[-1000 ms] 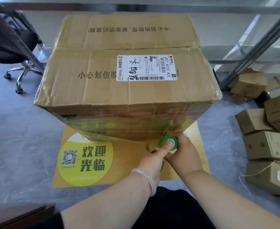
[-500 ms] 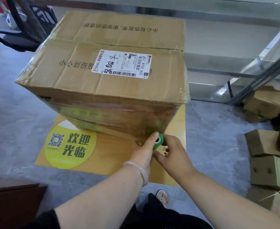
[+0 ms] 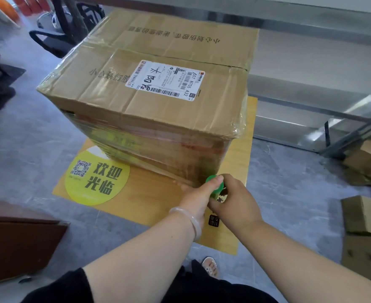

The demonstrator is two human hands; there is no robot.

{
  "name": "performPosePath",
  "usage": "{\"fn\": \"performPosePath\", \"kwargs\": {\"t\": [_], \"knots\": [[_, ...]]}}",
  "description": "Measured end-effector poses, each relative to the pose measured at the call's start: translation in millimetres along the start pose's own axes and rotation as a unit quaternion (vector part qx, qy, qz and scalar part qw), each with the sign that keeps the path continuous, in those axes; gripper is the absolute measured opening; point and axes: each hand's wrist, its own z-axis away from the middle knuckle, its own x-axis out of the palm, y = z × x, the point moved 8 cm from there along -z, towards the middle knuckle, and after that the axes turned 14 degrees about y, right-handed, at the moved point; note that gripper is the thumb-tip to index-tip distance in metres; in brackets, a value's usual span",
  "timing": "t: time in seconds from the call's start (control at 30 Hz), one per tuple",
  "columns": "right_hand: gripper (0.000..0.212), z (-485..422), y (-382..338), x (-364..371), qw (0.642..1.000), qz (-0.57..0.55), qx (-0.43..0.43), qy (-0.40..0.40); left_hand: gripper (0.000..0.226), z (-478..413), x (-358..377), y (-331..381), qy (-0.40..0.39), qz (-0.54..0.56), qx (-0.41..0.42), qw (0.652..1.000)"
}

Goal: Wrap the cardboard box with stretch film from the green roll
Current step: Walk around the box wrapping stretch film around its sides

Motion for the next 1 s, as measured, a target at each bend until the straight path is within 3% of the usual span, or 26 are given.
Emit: {"fn": "performPosePath", "kwargs": {"t": [0.13, 0.3, 0.4, 0.57, 0.7, 0.8, 1.0], "knots": [[0.031, -9, 7, -1, 1.0, 0.005, 0.027, -0.006, 0.166, -2, 1, -6, -0.007, 0.003, 0.001, 1.0], [0.044, -20, 11, 0, 0.999, 0.01, 0.05, -0.018, 0.177, 3, 8, -30, -0.045, -0.015, -0.04, 0.998], [0.047, -21, 9, 0, 0.999, 0.012, 0.045, -0.028, 0.149, 8, 15, -35, -0.059, 0.001, -0.061, 0.996], [0.041, -19, 7, -3, 0.999, -0.011, 0.021, -0.032, 0.135, 15, 19, -35, -0.052, -0.001, -0.075, 0.996], [0.031, -23, 13, -6, 0.999, -0.016, 0.021, -0.032, 0.082, 24, 27, -33, -0.063, 0.013, -0.08, 0.995], [0.037, -27, 18, -9, 0.999, -0.01, 0.014, -0.034, 0.081, 25, 32, -34, -0.067, 0.012, -0.077, 0.995], [0.033, -31, 26, -16, 0.998, -0.052, 0.001, -0.041, 0.054, 21, 42, -26, -0.067, 0.027, -0.076, 0.995]]}}
